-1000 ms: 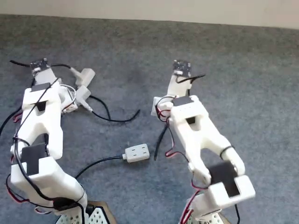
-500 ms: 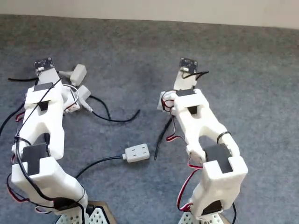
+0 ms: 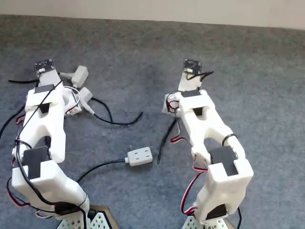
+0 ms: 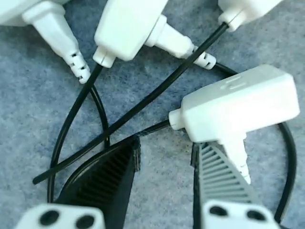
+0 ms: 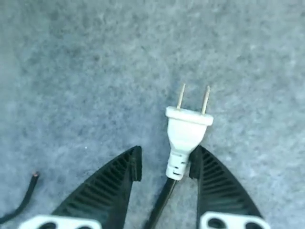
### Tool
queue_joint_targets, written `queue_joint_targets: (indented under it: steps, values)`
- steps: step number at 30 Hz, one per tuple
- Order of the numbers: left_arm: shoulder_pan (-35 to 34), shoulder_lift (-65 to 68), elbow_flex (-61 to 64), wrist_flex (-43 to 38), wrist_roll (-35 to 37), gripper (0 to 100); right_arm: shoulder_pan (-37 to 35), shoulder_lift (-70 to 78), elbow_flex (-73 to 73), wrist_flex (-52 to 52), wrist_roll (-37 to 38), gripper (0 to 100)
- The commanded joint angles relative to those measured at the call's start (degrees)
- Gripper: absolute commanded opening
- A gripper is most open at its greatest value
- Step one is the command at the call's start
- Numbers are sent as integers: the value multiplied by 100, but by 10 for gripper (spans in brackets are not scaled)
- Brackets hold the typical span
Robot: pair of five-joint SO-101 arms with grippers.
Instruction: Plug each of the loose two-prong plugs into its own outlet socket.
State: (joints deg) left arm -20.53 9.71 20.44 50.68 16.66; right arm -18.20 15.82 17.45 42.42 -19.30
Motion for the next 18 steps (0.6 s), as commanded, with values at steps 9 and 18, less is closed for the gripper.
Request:
queue_joint_targets:
  steps: [9, 18]
  values:
    - [92, -31, -22, -53, -35, 193, 57, 13, -198, 154, 114, 173]
    - [92, -31, -22, -53, -26, 193, 57, 13, -215, 391, 114, 14]
